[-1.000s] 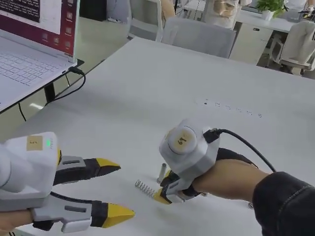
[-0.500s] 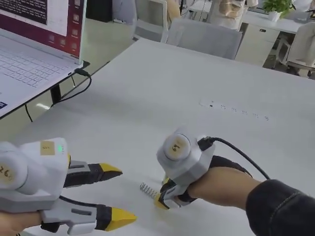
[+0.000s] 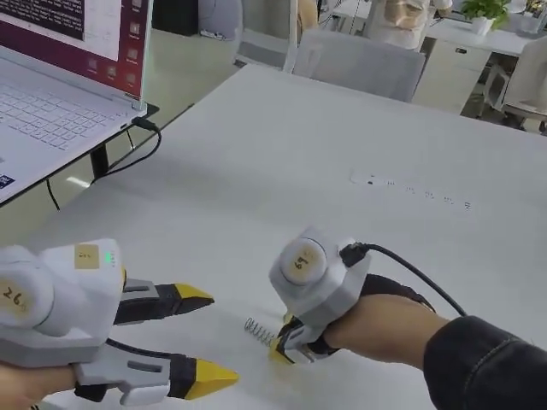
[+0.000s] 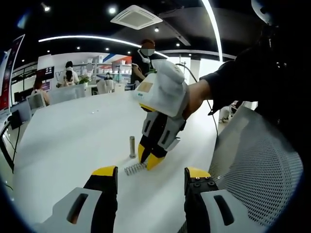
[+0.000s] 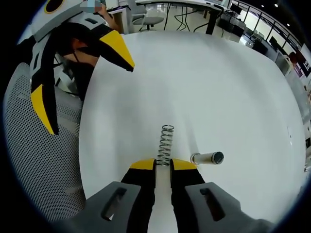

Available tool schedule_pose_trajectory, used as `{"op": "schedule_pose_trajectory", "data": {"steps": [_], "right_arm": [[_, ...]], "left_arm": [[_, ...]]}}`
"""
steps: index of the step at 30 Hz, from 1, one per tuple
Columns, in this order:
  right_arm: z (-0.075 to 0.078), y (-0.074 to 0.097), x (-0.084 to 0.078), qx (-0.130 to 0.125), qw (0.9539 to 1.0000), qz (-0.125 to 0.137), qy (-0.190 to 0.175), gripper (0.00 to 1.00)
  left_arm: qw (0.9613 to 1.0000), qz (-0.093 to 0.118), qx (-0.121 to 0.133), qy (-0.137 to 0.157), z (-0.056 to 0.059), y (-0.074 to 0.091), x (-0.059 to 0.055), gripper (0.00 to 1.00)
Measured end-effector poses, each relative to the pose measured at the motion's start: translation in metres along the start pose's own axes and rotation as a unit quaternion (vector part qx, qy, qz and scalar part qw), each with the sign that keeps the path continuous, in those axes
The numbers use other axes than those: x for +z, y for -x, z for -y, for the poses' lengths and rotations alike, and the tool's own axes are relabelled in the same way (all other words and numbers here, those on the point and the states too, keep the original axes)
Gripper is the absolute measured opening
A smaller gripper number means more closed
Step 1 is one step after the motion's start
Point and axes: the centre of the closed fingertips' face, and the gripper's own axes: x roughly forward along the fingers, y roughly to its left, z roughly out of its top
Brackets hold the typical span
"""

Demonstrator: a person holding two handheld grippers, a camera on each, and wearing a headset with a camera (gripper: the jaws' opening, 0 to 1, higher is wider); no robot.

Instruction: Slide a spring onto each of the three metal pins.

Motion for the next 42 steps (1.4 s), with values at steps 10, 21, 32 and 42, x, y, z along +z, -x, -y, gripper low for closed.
{"op": "schedule_pose_trajectory", "data": {"steps": [10,21,32,42], "right_arm": [[-0.012,0.013,-0.006,0.013,0.9995,0.001,0.027,0.08],[-0.027,0.054,-0.007,0.044,0.9976,0.019,0.050,0.08],[-0.050,0.085,-0.001,0.081,0.9901,0.038,0.109,0.08],[-0.063,0.094,0.001,0.095,0.9835,0.049,0.146,0.08]], "left_arm": [[1.0000,-0.003,-0.005,-0.005,0.002,-0.002,-0.001,0.49],[0.9993,-0.009,-0.030,-0.020,0.014,-0.014,0.005,0.46],[0.9971,-0.008,-0.061,-0.046,0.030,-0.025,0.017,0.40],[0.9939,0.001,-0.090,-0.062,0.044,-0.027,0.023,0.26]]}}
